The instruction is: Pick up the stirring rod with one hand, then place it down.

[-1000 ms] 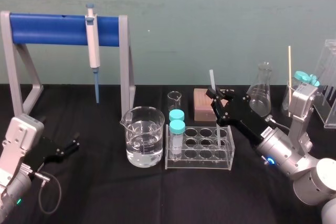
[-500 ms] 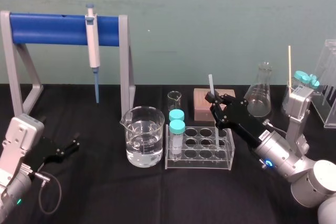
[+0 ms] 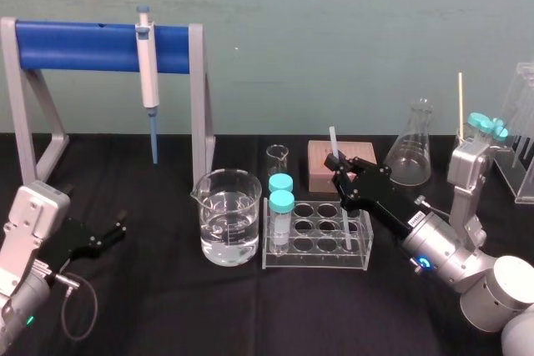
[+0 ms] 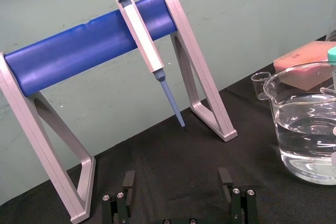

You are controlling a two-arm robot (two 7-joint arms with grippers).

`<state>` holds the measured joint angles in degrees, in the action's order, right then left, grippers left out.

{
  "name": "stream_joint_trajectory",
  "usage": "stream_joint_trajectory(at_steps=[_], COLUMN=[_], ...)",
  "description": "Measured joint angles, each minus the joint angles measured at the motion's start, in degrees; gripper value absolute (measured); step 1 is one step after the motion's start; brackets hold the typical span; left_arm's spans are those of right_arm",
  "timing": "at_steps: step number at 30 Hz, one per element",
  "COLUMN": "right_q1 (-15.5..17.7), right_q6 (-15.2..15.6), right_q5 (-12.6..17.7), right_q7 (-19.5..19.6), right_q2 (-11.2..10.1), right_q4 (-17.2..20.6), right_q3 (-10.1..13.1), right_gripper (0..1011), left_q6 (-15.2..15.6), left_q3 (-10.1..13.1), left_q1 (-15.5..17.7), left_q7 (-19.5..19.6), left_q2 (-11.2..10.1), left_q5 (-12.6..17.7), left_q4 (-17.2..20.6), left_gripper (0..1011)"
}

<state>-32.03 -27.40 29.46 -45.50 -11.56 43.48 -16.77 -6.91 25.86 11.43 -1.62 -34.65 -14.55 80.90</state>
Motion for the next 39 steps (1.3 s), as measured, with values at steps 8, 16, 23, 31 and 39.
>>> stream_joint_trajectory(at_steps=[8, 16, 23, 31, 39], right_q1=[0.15, 0.3, 0.28, 0.24, 0.24], right_q6=[1.85, 2.1, 1.93, 1.82, 1.75], right_q5=[-0.58, -0.68, -0.68, -0.67, -0.64], right_q7=[1.42, 1.76, 1.68, 1.54, 1.49], right_q2=[0.04, -0.02, -0.02, -0.03, -0.02], right_q4=[0.28, 0.51, 0.46, 0.4, 0.38], right_q3=[0.02, 0.06, 0.04, 0.04, 0.04], right_gripper=[72, 72, 72, 207, 468], left_q6=[0.0, 0.0, 0.0, 0.0, 0.0], left_q3=[0.0, 0.0, 0.0, 0.0, 0.0], left_q1=[0.0, 0.0, 0.0, 0.0, 0.0], left_q7=[0.0, 0.0, 0.0, 0.0, 0.0], left_q2=[0.0, 0.0, 0.0, 0.0, 0.0], left_q5=[0.0, 0.0, 0.0, 0.0, 0.0], left_q4=[0.0, 0.0, 0.0, 0.0, 0.0], left_gripper=[1000, 1000, 1000, 1000, 1000])
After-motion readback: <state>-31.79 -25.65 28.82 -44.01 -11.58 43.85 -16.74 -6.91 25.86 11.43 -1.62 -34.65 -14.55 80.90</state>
